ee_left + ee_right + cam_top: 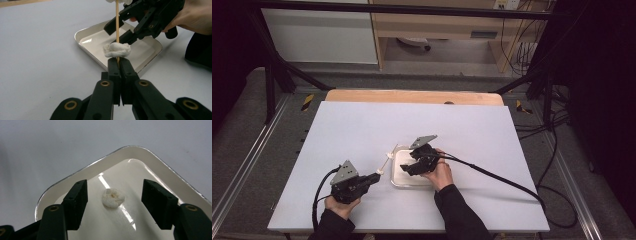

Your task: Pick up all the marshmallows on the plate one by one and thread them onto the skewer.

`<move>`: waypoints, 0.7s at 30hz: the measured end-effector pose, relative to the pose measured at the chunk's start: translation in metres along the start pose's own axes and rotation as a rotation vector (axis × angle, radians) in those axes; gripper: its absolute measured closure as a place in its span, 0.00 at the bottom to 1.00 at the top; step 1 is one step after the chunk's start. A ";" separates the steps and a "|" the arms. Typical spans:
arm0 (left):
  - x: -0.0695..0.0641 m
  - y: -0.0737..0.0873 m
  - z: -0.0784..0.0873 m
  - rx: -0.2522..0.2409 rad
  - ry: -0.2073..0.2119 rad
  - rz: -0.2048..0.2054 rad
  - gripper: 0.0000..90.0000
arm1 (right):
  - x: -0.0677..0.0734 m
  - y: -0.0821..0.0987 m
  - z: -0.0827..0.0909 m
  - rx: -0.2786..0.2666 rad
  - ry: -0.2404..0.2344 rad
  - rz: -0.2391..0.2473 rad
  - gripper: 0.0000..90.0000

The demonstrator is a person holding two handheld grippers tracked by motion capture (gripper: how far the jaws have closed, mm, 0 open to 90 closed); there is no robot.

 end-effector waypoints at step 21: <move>-0.003 0.001 -0.002 0.006 0.007 -0.008 0.98 | 0.001 0.006 -0.008 0.027 -0.005 0.033 0.76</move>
Point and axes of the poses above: each handheld gripper's, and its own axes: z roughly backward along the jaws, y roughly out of its underside, x roughly to its left, the point moved 6 cm from there along -z, roughly forward along the jaws, and after that the axes turned 2 degrees about y, right-handed, at the moved point
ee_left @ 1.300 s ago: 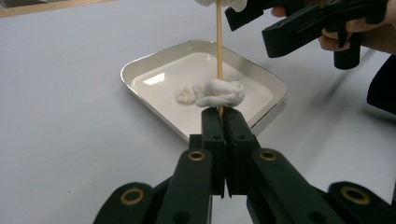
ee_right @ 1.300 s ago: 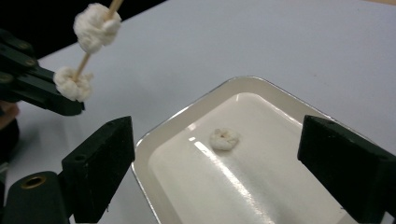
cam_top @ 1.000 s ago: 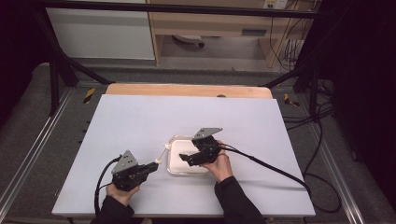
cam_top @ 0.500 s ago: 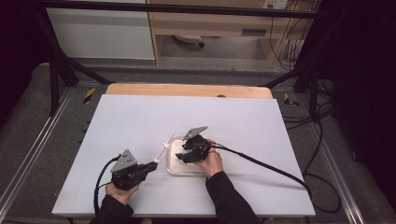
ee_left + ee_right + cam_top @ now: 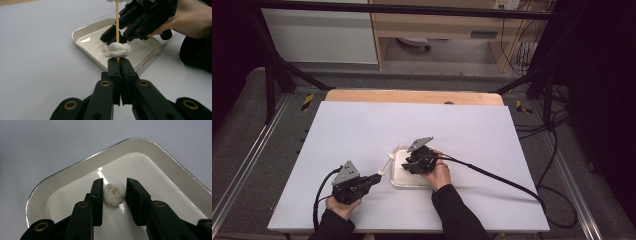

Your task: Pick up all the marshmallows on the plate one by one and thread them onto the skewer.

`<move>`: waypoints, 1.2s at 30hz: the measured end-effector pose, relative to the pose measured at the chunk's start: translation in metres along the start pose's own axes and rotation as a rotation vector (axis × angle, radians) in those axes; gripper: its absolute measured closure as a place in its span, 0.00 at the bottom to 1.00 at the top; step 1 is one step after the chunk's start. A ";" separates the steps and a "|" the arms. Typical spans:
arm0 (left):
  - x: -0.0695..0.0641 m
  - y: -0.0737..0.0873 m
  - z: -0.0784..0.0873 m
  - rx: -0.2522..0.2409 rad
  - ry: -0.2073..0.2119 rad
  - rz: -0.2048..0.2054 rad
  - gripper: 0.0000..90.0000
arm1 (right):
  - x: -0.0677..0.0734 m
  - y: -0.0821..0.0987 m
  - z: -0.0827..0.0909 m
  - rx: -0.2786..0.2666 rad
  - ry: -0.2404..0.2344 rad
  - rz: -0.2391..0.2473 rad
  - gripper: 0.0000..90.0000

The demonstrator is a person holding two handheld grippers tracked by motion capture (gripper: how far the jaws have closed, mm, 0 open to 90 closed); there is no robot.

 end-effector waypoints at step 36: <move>-0.023 0.000 -0.009 0.014 0.062 -0.048 0.98 | -0.009 -0.010 0.134 -0.446 -0.221 -0.271 0.78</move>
Point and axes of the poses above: each handheld gripper's, and its own axes: z roughly backward along the jaws, y roughly out of its underside, x roughly to its left, the point moved 6 cm from there along -z, roughly forward along the jaws, and after that the axes turned 2 degrees about y, right-handed, at the moved point
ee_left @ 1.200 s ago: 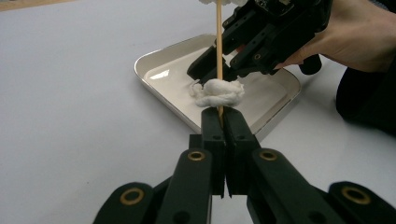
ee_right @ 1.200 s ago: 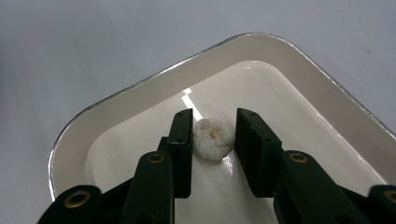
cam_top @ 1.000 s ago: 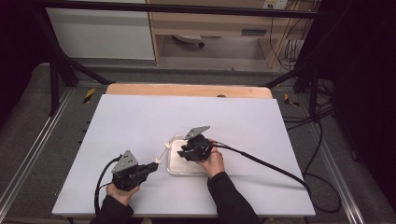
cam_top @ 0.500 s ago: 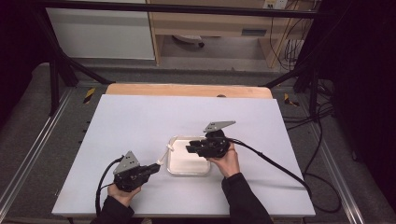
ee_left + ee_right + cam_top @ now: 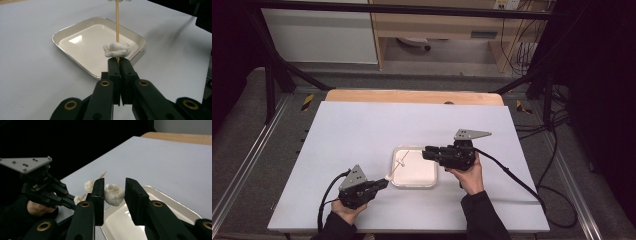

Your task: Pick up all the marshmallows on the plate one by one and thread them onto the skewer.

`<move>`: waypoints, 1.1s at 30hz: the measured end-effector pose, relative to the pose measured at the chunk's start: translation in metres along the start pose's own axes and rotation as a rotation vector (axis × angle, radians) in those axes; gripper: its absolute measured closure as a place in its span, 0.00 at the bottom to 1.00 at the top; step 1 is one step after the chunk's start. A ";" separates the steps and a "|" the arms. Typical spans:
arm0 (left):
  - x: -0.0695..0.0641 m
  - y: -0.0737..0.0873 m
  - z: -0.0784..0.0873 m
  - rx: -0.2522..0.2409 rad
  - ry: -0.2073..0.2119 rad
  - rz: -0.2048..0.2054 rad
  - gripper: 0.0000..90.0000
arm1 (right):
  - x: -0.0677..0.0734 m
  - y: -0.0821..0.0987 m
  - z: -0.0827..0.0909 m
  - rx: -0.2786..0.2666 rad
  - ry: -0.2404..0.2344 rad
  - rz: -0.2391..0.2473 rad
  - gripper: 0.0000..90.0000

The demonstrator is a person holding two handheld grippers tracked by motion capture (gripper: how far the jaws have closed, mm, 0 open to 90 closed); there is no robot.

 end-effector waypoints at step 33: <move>-0.011 -0.001 -0.004 0.010 0.030 -0.039 0.98 | 0.004 0.004 -0.023 -0.014 -0.111 -0.096 0.80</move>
Point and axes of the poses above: each handheld gripper's, and its own axes: z roughly backward along the jaws, y roughly out of its underside, x roughly to its left, the point moved 6 cm from there along -z, roughly forward along the jaws, and after that the axes turned 2 degrees about y, right-handed, at the moved point
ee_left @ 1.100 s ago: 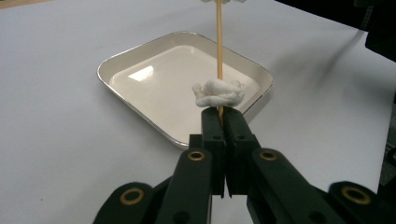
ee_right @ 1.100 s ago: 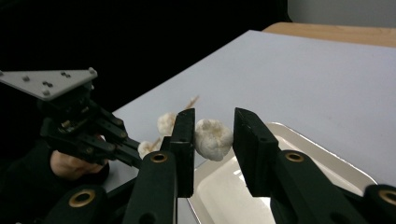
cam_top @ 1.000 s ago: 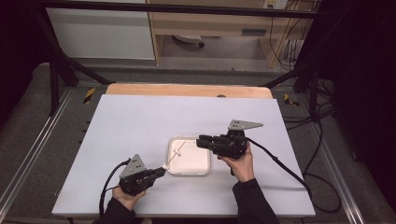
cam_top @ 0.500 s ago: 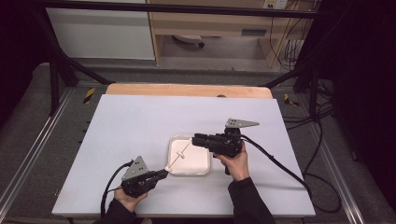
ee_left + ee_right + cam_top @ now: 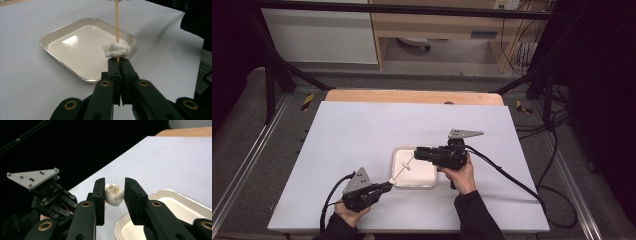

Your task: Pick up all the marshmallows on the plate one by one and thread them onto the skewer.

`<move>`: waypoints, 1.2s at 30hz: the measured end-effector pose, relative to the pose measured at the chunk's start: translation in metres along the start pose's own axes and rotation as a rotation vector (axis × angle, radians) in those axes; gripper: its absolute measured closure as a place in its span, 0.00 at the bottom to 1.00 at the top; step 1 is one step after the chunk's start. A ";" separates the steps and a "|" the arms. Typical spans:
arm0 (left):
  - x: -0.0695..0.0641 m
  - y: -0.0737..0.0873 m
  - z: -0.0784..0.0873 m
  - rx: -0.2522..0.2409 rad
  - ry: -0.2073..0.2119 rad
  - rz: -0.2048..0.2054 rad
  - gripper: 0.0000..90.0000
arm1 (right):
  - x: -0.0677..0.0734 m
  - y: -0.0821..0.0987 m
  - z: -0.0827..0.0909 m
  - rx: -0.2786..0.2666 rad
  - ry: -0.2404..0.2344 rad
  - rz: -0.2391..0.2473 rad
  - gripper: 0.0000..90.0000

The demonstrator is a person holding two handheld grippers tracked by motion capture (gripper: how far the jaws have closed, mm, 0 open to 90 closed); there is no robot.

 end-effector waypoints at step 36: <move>0.004 0.001 -0.004 -0.003 -0.007 0.004 0.98 | 0.002 0.020 -0.009 0.070 0.061 0.055 0.44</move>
Point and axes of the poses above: each handheld gripper's, and its own axes: z roughly backward along the jaws, y roughly out of its underside, x roughly to its left, the point moved 6 cm from there along -z, roughly forward along the jaws, and after that the axes turned 2 degrees about y, right-handed, at the moved point
